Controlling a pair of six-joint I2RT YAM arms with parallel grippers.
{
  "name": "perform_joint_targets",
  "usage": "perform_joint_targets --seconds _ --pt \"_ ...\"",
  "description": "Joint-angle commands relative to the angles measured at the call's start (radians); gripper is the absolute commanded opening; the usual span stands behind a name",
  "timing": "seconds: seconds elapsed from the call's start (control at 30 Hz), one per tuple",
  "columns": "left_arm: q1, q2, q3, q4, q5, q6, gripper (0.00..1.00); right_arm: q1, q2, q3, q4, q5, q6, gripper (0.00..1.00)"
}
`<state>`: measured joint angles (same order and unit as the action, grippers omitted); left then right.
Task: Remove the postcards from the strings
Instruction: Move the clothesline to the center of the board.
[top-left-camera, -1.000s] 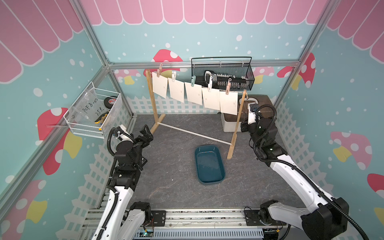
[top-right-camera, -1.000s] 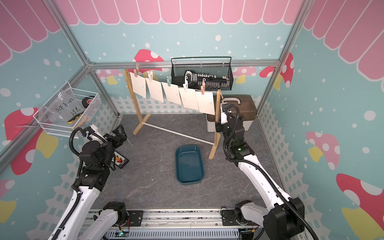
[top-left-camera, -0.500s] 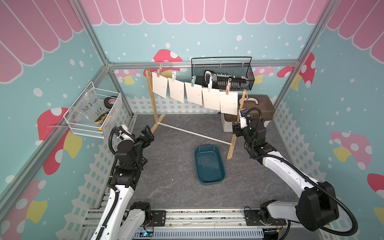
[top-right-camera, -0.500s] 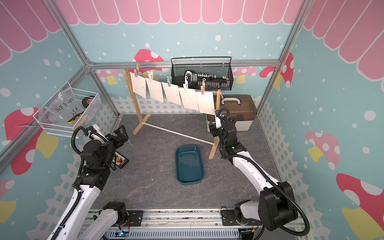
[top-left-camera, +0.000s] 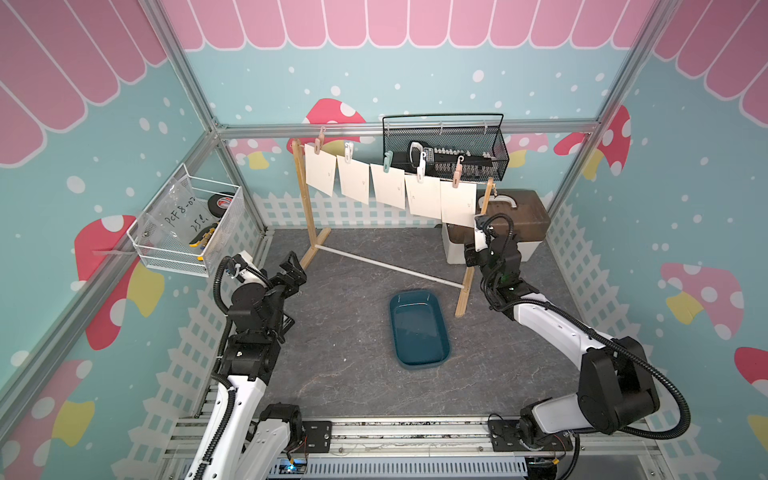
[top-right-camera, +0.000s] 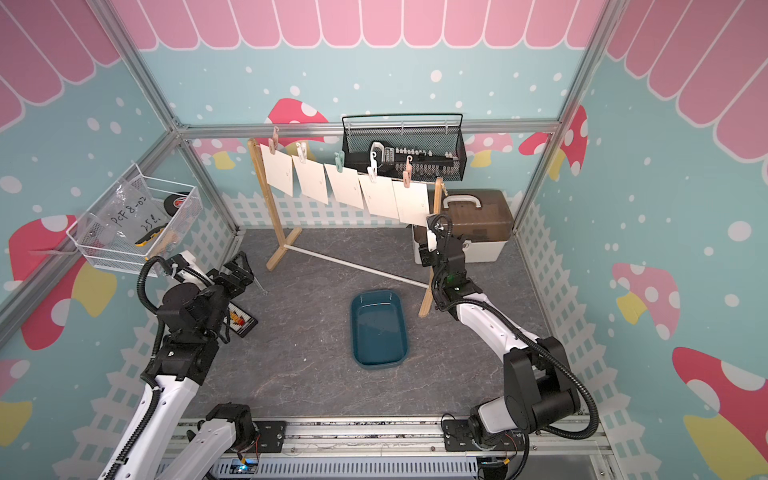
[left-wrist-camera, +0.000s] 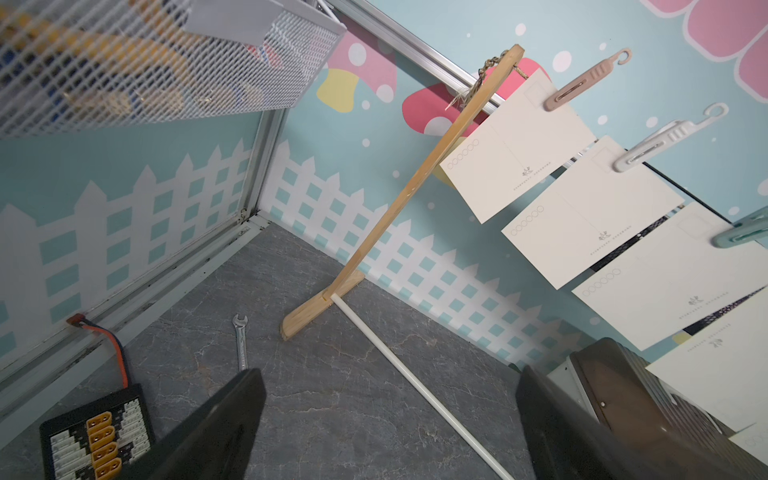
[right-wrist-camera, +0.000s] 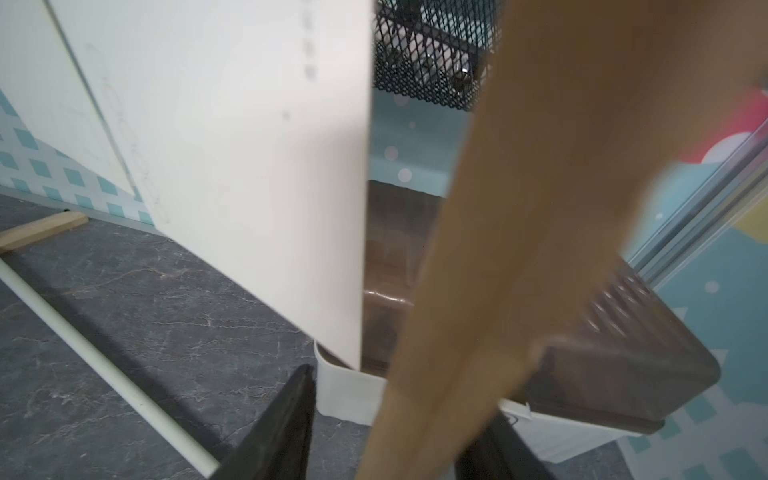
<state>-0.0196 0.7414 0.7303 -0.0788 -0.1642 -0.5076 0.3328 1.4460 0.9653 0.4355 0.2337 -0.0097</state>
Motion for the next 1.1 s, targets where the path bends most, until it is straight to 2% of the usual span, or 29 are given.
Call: perform_joint_targets --seconds 0.0,0.07,0.27,0.47,0.77,1.07 --pt "0.009 -0.015 0.004 -0.023 -0.016 0.02 0.99 -0.012 -0.026 -0.014 0.065 -0.005 -0.013 0.37" --pt "0.009 -0.015 0.007 -0.025 -0.017 0.02 0.99 -0.024 -0.047 -0.028 0.064 -0.022 -0.002 0.29" --pt "0.01 -0.025 0.009 -0.03 -0.018 0.021 0.99 -0.059 -0.121 -0.088 0.062 -0.074 0.02 0.2" --pt "0.01 -0.027 0.017 -0.036 -0.016 0.026 0.99 -0.101 -0.237 -0.165 0.035 -0.144 0.043 0.16" --pt "0.011 -0.035 0.056 -0.078 -0.02 0.051 0.99 -0.148 -0.404 -0.211 -0.102 -0.246 0.04 0.14" --pt "0.01 -0.068 0.064 -0.09 -0.029 0.067 0.99 -0.171 -0.501 -0.247 -0.224 -0.337 0.06 0.13"
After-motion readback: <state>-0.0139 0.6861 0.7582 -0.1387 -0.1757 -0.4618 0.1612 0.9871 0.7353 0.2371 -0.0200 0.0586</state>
